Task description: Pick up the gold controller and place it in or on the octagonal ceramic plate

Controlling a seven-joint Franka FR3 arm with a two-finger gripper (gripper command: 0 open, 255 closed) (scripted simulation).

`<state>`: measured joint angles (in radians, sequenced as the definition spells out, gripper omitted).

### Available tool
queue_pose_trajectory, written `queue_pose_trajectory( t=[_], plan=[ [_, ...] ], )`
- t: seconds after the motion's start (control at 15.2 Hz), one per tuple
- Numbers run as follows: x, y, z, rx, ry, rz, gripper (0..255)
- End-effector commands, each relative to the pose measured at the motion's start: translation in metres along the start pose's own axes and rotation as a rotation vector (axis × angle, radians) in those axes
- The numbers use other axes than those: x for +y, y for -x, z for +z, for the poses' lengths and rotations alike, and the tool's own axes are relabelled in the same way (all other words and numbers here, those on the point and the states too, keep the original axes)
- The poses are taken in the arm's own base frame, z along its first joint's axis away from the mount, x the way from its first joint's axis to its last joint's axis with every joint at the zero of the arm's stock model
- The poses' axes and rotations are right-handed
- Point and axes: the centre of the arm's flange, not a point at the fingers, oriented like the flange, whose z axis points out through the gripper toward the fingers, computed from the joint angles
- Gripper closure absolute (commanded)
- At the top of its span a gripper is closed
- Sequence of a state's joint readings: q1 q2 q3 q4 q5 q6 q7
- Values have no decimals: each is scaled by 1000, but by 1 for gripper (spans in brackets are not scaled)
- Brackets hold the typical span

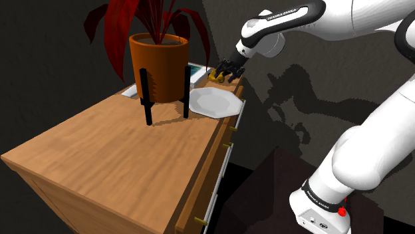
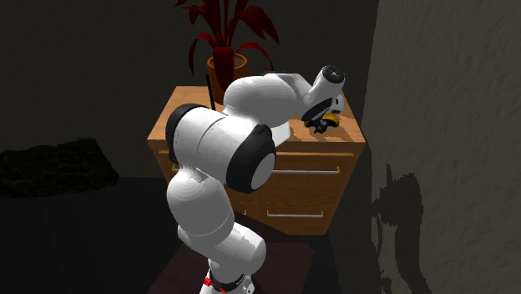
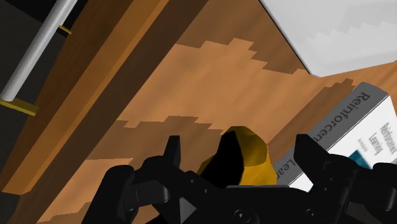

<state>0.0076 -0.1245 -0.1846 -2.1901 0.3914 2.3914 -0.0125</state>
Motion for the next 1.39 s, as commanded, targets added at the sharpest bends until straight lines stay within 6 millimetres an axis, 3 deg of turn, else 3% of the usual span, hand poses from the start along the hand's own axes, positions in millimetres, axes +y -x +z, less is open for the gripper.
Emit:
queue_pose_trajectory(
  t=[0.0, 0.07, 0.66, 1.32],
  plan=[
    [0, 0, 0, 0, 0, 0, 0],
    [0, 0, 0, 0, 0, 0, 255],
    [0, 0, 0, 0, 0, 0, 255],
    [-19, -14, -47, 0, 0, 0, 255]
  ],
)
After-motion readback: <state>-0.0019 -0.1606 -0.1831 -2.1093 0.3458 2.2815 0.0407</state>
